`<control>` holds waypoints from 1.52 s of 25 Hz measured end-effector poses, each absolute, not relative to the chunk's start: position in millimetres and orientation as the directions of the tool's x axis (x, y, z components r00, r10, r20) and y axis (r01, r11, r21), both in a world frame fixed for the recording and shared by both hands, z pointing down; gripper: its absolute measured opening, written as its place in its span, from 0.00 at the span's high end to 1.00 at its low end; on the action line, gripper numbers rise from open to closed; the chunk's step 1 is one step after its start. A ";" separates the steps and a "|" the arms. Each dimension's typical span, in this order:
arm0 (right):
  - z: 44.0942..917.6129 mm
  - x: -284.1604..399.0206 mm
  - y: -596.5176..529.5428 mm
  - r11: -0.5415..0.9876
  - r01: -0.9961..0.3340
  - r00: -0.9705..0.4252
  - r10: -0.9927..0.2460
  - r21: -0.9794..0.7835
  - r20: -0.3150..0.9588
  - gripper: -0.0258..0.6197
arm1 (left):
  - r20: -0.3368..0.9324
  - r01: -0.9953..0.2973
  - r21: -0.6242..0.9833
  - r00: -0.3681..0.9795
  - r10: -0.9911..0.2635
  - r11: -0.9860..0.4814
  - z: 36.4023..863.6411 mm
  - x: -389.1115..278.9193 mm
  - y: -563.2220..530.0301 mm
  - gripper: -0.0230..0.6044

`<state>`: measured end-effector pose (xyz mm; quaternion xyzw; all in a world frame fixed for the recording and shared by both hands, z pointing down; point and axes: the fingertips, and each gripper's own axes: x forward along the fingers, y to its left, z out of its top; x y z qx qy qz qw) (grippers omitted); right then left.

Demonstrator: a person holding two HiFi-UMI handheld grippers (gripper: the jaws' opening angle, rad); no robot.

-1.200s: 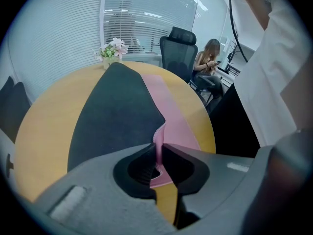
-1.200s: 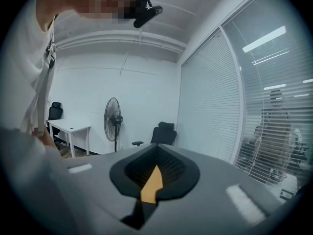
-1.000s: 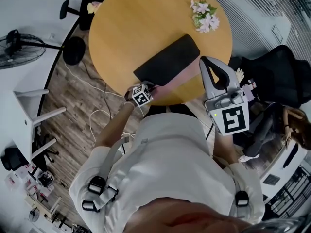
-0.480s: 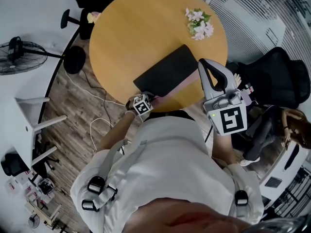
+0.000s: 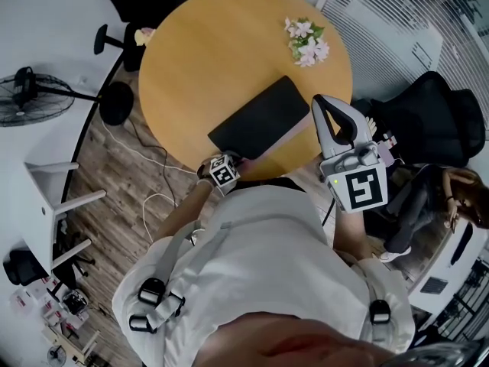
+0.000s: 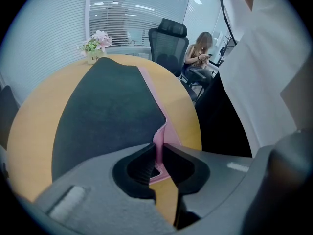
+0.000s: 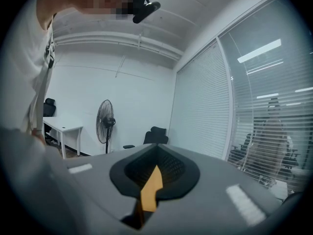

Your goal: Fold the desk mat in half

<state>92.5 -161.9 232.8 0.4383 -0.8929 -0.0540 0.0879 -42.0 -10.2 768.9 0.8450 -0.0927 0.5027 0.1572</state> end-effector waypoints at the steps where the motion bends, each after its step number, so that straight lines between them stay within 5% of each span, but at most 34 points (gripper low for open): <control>1: 234.0 94.6 -160.7 0.610 -0.771 -0.600 -0.792 0.182 0.110 0.95 | 0.880 -0.310 0.172 0.475 0.005 -0.935 770.0 -41.6 -10.1 0.88; 11: 243.9 102.2 -152.2 0.599 -0.776 -0.580 -0.801 0.197 0.149 0.95 | 0.828 -0.407 0.168 0.553 -0.096 -0.898 740.8 -35.4 -27.6 0.72; 23: 235.7 94.7 -143.2 0.613 -0.772 -0.603 -0.790 0.165 0.111 0.95 | 0.545 -0.613 0.142 0.704 -0.455 -0.777 574.7 -15.6 -106.6 0.75; 38: 235.6 98.4 -142.6 0.614 -0.766 -0.599 -0.790 0.193 0.132 0.95 | 0.100 -0.785 0.042 0.619 -0.779 -0.619 346.3 -26.3 -161.2 0.86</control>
